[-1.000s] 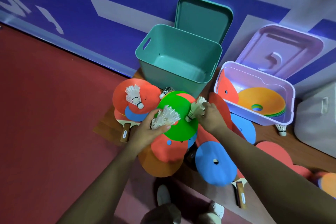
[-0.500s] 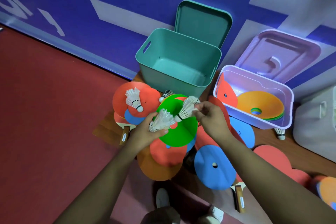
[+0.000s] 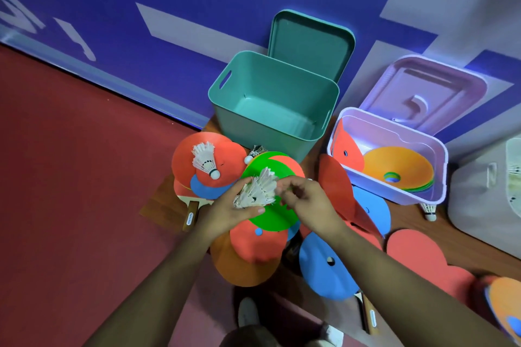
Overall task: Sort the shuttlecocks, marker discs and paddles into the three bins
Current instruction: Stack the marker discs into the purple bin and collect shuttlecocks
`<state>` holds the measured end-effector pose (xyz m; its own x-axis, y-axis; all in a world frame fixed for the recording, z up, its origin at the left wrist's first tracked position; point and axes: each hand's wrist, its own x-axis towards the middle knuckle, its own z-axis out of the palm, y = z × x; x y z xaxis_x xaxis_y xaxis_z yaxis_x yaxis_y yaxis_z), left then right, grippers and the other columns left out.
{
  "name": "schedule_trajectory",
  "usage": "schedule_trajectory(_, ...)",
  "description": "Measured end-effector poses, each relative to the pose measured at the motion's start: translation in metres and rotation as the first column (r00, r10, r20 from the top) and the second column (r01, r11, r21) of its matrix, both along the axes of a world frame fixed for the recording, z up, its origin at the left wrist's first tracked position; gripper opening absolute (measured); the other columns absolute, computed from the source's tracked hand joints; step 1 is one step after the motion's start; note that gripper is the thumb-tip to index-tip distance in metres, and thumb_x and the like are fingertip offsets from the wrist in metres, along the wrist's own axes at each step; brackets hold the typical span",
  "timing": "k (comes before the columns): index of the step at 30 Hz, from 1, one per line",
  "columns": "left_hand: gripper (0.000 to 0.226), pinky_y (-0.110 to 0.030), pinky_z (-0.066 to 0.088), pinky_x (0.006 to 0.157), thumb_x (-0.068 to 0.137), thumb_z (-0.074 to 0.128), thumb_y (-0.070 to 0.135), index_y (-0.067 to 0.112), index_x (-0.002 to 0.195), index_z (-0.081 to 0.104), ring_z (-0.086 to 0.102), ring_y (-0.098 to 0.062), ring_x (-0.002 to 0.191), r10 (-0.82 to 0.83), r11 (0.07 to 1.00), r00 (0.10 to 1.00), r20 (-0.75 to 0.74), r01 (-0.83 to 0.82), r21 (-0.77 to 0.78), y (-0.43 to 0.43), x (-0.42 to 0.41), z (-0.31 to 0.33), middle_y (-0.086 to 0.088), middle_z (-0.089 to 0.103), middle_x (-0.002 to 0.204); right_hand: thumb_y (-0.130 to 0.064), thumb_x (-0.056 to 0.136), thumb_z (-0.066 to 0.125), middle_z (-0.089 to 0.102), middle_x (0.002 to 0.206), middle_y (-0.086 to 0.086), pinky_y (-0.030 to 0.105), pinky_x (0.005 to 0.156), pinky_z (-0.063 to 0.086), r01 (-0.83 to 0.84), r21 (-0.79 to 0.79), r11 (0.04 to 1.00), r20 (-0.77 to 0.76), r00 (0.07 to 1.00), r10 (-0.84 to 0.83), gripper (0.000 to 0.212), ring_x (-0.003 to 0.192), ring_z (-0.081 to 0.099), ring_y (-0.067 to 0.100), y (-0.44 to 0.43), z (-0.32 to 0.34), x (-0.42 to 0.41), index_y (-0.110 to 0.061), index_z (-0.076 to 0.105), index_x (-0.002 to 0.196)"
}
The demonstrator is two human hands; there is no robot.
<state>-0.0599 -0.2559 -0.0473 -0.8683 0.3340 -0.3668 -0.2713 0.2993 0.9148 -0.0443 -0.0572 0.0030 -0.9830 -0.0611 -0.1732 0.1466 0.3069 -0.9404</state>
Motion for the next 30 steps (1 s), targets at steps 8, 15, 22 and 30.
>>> schedule_trajectory(8,0.062,-0.032,0.047,0.101,0.078,0.079,0.032,0.037,0.133,0.049,0.06,-0.008,0.117,0.073,0.994,0.997,0.036,-0.075,0.085,-0.008,0.003,0.003,0.012,0.065,0.124,-0.017,0.089,0.062,0.058,0.104,0.007,0.03,0.079,0.048,0.09,0.479,0.873,-0.038,0.996,-0.082,0.026,0.073,0.061,0.022,0.034,-0.027,-0.023,-0.016,0.062,0.114)
schedule_trajectory(15,0.068,-0.045,0.045,0.105,0.072,0.079,0.043,0.038,0.133,0.049,0.06,-0.011,0.118,0.111,0.991,0.993,0.05,-0.115,0.071,-0.015,0.005,-0.002,0.011,0.065,0.125,-0.018,0.085,0.058,0.049,0.116,0.02,0.044,0.089,0.05,-0.298,0.723,0.624,0.312,0.946,0.09,0.041,0.101,0.061,0.042,0.035,-0.08,-0.031,-0.008,0.052,0.124)
schedule_trajectory(22,0.066,-0.046,0.048,0.102,0.068,0.082,0.045,0.038,0.128,0.053,0.062,-0.015,0.115,0.104,0.994,0.993,0.05,-0.106,0.032,-0.015,0.005,-0.007,0.007,0.067,0.121,-0.008,0.086,0.056,0.058,0.096,0.028,0.043,0.074,0.047,-0.175,0.727,0.664,0.182,0.981,0.059,0.014,0.086,0.061,0.043,0.042,-0.09,-0.027,0.004,0.063,0.088)
schedule_trajectory(30,0.068,-0.021,0.048,0.091,0.071,0.084,0.03,0.033,0.13,0.051,0.063,-0.003,0.11,0.071,0.997,0.996,0.046,-0.072,0.023,0.004,-0.004,-0.002,0.008,0.066,0.122,0.003,0.078,0.06,0.061,0.095,0.006,0.029,0.075,0.044,0.185,0.476,0.86,-0.226,0.971,-0.084,0.021,0.084,0.056,0.021,0.057,-0.021,-0.023,-0.01,0.064,0.095)
